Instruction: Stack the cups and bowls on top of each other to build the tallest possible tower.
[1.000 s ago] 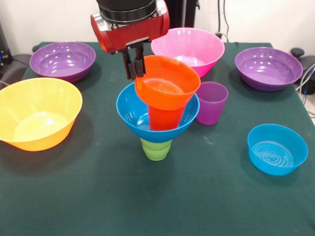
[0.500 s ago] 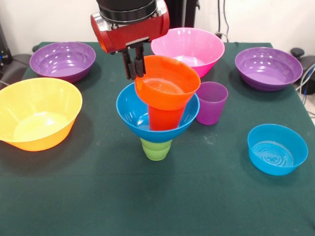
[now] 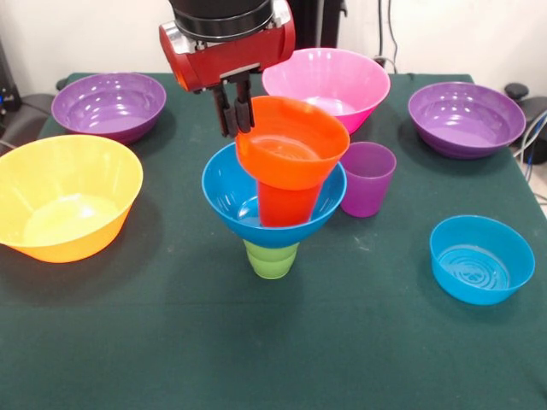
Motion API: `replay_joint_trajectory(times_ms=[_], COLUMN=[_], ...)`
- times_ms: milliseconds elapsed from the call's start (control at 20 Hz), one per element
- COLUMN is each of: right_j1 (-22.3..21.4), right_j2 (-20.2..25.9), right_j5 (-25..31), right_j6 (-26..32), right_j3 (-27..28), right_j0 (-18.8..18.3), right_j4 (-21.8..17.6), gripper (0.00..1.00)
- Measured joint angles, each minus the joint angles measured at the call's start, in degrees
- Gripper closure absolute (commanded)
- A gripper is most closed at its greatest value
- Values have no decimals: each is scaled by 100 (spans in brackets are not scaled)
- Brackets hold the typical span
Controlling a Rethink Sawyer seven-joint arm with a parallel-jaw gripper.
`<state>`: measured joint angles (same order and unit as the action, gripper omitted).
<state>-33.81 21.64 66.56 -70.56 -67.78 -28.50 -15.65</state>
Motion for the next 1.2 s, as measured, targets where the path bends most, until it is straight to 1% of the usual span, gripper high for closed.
replay_joint_trajectory(times_ms=[1200], right_j1=[-4], right_j2=[37], right_j5=[0], right_j6=[0], right_j3=[-121], right_j0=[-98], right_j4=[-28], gripper=[100])
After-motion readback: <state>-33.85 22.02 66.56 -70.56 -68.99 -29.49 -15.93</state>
